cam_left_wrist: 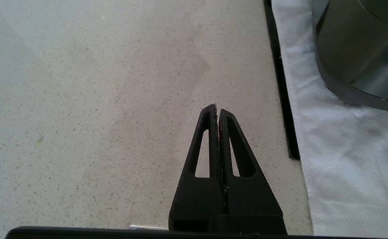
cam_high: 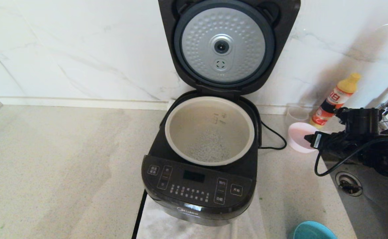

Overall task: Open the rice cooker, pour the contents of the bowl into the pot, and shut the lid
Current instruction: Place the bowl on the table

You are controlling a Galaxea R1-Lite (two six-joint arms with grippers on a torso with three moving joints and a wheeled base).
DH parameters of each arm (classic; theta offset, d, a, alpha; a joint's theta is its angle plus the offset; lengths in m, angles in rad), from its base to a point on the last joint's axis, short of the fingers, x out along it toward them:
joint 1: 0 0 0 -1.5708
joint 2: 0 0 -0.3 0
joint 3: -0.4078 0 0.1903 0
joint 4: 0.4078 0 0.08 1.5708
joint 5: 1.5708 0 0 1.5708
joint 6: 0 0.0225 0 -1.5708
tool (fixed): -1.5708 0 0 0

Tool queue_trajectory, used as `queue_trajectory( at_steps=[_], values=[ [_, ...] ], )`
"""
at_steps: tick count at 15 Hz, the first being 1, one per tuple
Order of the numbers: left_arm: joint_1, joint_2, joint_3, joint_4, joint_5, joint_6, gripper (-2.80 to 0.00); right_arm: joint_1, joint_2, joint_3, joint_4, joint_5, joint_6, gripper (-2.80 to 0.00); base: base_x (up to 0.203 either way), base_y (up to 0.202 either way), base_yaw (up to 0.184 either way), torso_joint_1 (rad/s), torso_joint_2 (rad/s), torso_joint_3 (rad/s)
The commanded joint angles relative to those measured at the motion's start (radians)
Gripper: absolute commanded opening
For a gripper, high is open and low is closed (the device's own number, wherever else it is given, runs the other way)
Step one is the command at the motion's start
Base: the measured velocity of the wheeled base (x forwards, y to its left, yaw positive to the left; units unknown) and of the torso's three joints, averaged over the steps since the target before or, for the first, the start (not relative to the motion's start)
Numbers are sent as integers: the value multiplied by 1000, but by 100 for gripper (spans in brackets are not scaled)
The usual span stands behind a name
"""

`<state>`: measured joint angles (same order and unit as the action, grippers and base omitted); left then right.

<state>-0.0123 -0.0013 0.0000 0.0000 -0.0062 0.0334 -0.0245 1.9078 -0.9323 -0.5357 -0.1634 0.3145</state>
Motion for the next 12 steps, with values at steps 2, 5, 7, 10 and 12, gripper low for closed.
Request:
queue_trajectory(
  at_steps=[2,5,7,10,12],
  values=[
    [0,1,2,0,0,0,-280,-5,-23,3,-4,-10,2,0,0,0,0,0,0,0],
    [0,1,2,-1,0,0,-280,-12,-78,7,17,-17,0,-280,0,0,0,0,0,0],
    [0,1,2,0,0,0,-280,-20,-122,10,59,-19,0,-280,0,0,0,0,0,0],
    [0,1,2,-2,0,0,-280,-45,-211,41,73,-42,-38,-280,0,0,0,0,0,0],
    [0,1,2,-1,0,0,-280,-81,-277,76,69,-129,-141,-280,0,0,0,0,0,0]
  ],
)
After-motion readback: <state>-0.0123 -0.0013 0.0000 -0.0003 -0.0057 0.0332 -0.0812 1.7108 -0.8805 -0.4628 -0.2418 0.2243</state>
